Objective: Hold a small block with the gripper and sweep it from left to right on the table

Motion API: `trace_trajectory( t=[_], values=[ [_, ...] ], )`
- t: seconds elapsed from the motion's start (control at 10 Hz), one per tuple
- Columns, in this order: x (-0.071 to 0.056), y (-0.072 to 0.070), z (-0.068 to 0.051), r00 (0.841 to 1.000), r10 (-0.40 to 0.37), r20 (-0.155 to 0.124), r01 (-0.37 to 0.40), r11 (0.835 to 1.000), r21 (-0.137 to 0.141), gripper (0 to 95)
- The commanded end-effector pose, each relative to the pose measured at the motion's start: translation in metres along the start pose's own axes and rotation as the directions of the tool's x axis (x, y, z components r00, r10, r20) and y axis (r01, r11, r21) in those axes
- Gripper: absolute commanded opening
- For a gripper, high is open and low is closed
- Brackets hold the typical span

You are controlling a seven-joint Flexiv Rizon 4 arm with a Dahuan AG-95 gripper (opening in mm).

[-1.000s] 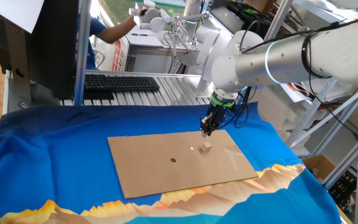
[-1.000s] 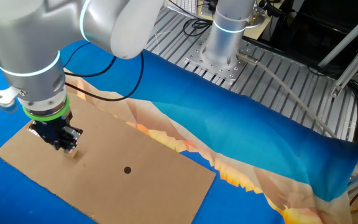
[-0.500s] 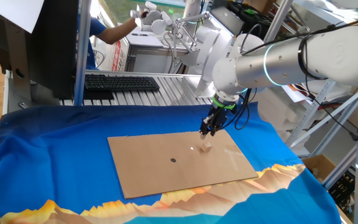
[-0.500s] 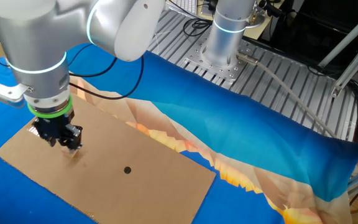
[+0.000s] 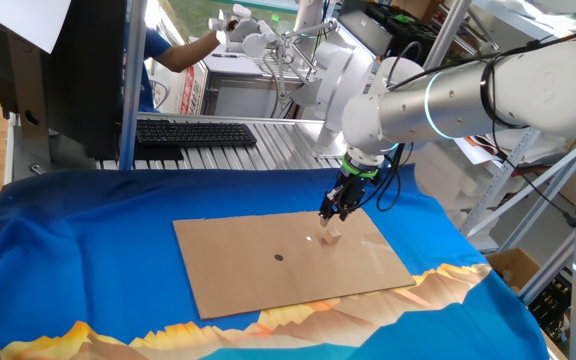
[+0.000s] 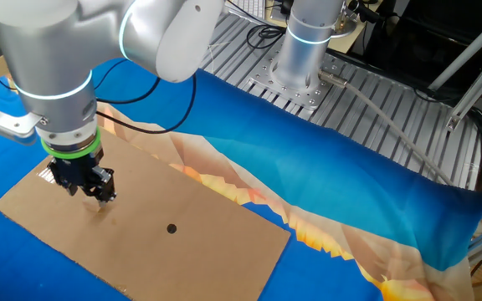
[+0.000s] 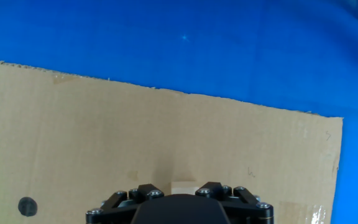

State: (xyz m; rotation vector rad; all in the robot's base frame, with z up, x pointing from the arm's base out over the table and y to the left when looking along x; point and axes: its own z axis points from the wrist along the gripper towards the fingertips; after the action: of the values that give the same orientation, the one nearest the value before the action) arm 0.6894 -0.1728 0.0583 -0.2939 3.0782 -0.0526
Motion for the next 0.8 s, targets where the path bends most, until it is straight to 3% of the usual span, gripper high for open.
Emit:
trace_trajectory(
  t=[0.1, 0.8],
  values=[
    [0.0016, 0.0009, 0.0017, 1.0, 0.005, 0.003, -0.005, 1.0, 0.001, 38.0],
    [0.0003, -0.0067, 0.0105, 1.0, 0.008, 0.004, -0.008, 1.0, -0.005, 38.0]
  ],
)
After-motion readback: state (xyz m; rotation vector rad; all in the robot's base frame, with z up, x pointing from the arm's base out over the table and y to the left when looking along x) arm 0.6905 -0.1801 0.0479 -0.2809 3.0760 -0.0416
